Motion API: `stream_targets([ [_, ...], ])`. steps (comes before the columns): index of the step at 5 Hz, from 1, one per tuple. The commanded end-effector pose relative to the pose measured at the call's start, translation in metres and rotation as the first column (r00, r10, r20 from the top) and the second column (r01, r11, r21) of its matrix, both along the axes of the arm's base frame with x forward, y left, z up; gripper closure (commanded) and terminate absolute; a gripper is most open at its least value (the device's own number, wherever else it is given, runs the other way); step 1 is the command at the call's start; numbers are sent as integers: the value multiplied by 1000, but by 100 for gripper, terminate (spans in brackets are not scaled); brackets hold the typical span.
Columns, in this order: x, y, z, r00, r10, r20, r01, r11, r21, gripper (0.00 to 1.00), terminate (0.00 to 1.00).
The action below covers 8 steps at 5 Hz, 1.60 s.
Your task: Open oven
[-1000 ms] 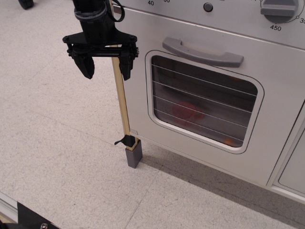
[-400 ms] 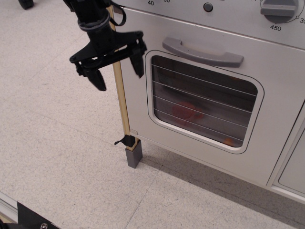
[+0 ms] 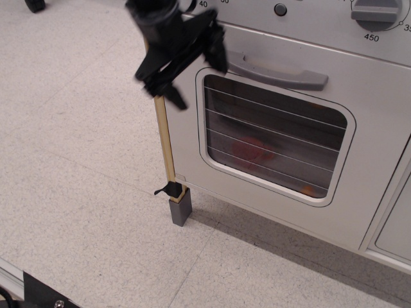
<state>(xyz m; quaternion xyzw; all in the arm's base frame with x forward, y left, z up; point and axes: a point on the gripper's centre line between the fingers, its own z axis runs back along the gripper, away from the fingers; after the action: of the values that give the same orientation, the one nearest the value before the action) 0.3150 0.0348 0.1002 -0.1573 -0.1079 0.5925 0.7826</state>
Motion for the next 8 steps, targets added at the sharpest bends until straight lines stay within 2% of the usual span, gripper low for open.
stream_targets([
  [1, 38, -20, 15, 989, 147, 16, -146, 988, -51, 0, 0],
  [2, 48, -28, 3, 982, 187, 14, -186, 980, -71, 0, 0],
  [3, 52, -33, -4, 980, 193, 37, -189, 977, -99, 0, 0],
  [4, 56, -36, -13, 978, 203, 48, -197, 975, -100, 0, 0],
  [5, 55, -31, -16, 974, 223, 42, -218, 971, -101, 0, 0],
  [8, 30, -19, -39, 981, 194, 6, -194, 980, -49, 0, 0],
])
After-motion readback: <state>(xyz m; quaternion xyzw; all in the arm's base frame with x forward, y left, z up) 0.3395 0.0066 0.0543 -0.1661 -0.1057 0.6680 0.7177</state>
